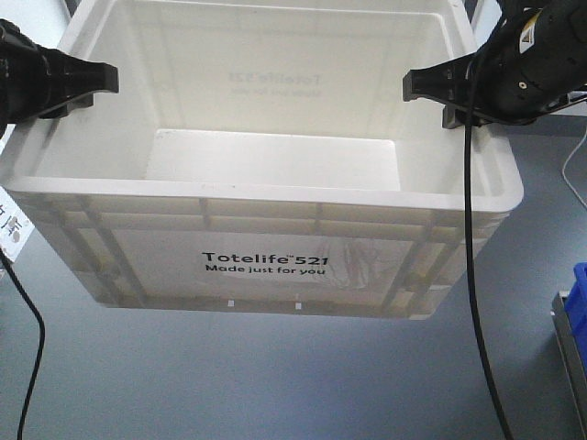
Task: Move bin from left to right shelf
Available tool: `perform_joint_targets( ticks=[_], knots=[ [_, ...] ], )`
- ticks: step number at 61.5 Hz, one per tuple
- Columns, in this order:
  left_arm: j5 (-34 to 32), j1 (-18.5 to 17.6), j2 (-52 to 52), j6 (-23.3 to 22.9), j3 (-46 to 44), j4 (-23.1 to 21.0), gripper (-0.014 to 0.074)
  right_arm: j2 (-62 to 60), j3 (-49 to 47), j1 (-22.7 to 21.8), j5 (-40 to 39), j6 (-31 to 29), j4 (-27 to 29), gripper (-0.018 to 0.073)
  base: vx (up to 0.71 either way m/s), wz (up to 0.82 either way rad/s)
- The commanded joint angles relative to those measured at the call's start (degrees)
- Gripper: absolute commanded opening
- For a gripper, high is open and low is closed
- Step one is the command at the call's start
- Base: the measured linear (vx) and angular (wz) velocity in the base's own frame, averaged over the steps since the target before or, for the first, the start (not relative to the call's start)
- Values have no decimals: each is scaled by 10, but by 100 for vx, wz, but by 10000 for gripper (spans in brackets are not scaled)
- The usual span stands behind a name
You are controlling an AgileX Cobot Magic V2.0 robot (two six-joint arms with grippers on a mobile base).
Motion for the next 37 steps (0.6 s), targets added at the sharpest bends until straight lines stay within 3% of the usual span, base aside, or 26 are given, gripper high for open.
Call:
perform_joint_targets(
  ticks=[1, 37],
  knots=[
    [-69, -2, -27, 11, -22, 7, 82, -28, -22, -5, -54, -4, -36, 62, 30, 12],
    [-69, -2, -27, 11, -22, 7, 82, -28, -22, -5, -54, -4, -36, 62, 24, 22]
  ],
)
